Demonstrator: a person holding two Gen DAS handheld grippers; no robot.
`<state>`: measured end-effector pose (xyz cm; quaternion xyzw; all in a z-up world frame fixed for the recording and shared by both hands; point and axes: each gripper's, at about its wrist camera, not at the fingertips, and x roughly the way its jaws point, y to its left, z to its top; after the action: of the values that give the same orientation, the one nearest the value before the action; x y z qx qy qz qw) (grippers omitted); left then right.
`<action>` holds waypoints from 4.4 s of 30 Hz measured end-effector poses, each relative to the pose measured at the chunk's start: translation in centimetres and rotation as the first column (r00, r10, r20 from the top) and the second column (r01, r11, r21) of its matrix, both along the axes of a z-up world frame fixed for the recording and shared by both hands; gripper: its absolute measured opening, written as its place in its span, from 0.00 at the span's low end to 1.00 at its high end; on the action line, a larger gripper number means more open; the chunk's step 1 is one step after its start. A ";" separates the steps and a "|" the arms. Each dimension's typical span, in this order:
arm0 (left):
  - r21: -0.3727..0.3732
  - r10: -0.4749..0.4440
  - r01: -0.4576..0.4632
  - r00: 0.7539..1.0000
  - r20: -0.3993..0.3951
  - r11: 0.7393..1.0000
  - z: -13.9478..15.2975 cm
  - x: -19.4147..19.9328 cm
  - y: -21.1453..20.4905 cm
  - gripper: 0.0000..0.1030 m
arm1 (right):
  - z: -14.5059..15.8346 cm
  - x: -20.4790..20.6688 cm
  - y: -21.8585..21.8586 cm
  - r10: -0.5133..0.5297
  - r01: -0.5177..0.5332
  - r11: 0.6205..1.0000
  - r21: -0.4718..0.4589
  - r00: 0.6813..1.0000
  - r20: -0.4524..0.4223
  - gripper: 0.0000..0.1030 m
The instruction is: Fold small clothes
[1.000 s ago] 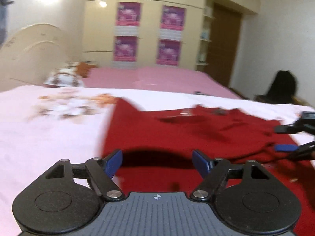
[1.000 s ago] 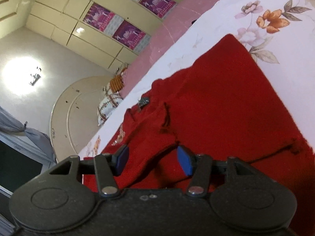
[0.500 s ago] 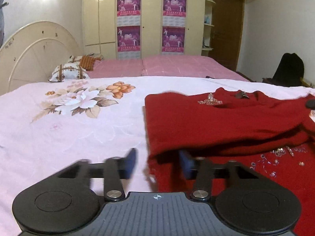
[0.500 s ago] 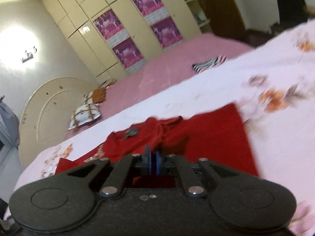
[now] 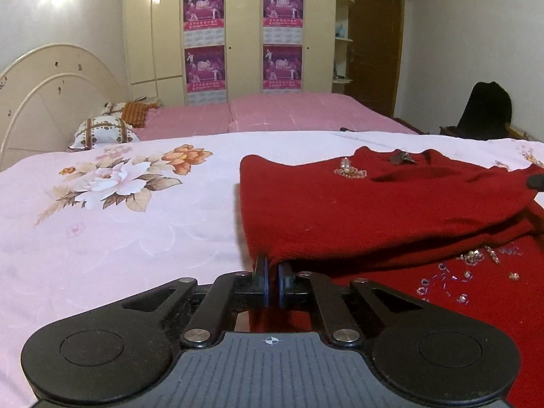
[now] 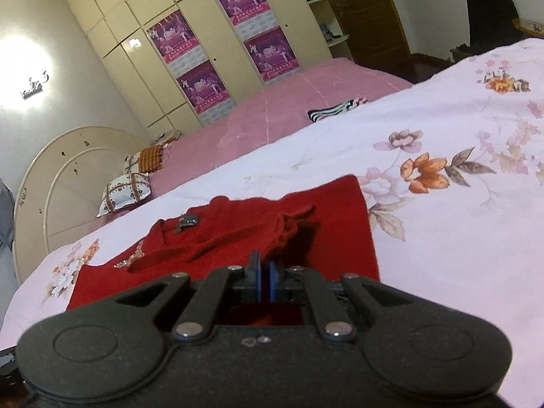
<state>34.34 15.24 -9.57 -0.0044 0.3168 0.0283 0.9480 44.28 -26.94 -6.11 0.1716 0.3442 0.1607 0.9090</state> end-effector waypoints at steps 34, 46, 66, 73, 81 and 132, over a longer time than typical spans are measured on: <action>-0.061 -0.068 0.068 0.998 -0.003 0.996 0.8 4.7 -2.2 0.56 | -2.2 -1.5 2.9 0.120 -0.083 0.890 -0.448 0.991 0.055 0.10; -0.094 -0.059 0.051 0.995 -0.086 0.994 0.0 13.1 -0.3 0.62 | -2.7 2.5 4.0 0.151 -0.104 0.886 -0.453 0.986 0.069 0.15; -0.058 -0.168 0.169 0.986 0.013 0.984 1.5 8.8 -8.3 0.65 | -1.0 -0.2 6.4 0.227 -0.173 0.917 -0.360 0.967 0.113 0.25; 0.044 -0.214 0.216 0.976 -0.027 0.976 -0.2 7.2 -11.0 0.65 | -3.1 -2.5 11.4 0.379 -0.291 0.831 -0.474 0.920 0.098 0.23; -0.030 -0.051 0.050 0.998 -0.044 0.998 -0.3 4.7 -2.6 0.78 | -2.5 -1.0 2.6 0.207 -0.158 0.889 -0.429 0.976 0.069 0.26; -0.721 -0.146 -0.045 0.969 -0.200 0.692 -3.8 -22.6 2.1 0.03 | -2.8 -26.8 -5.9 0.061 -0.003 0.981 0.195 0.955 -0.290 0.11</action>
<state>11.71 17.37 -13.36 -0.3631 0.4155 -0.1240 0.8247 17.47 -32.79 -8.94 0.2750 0.4615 0.1806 0.8239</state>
